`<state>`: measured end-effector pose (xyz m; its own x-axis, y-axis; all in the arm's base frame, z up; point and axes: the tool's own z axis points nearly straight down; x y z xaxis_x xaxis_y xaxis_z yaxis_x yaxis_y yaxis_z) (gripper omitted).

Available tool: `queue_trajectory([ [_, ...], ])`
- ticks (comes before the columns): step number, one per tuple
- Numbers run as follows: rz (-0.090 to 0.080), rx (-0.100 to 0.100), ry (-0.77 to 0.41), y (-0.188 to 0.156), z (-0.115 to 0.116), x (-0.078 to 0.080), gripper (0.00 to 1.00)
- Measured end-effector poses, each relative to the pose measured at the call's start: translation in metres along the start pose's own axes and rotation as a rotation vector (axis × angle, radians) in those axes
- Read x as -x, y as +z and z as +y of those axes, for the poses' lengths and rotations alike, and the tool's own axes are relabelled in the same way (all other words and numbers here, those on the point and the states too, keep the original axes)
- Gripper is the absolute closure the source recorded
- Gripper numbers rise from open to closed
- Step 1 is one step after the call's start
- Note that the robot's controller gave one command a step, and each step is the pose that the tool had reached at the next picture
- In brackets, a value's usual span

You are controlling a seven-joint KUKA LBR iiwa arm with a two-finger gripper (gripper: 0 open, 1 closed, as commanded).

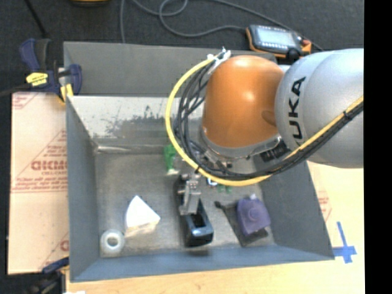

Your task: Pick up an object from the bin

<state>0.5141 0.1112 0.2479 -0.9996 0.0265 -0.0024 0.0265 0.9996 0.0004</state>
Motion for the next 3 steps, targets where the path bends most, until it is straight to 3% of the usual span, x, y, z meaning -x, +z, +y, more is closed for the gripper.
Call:
queue_trajectory([
  [1, -0.012, 0.005, 0.139, 0.008, -0.03, 0.044, 0.0],
  [2, -0.005, -0.002, 0.114, 0.058, -0.039, 0.057, 0.0],
  [3, 0.001, -0.001, -0.061, 0.088, -0.032, 0.038, 0.0],
])
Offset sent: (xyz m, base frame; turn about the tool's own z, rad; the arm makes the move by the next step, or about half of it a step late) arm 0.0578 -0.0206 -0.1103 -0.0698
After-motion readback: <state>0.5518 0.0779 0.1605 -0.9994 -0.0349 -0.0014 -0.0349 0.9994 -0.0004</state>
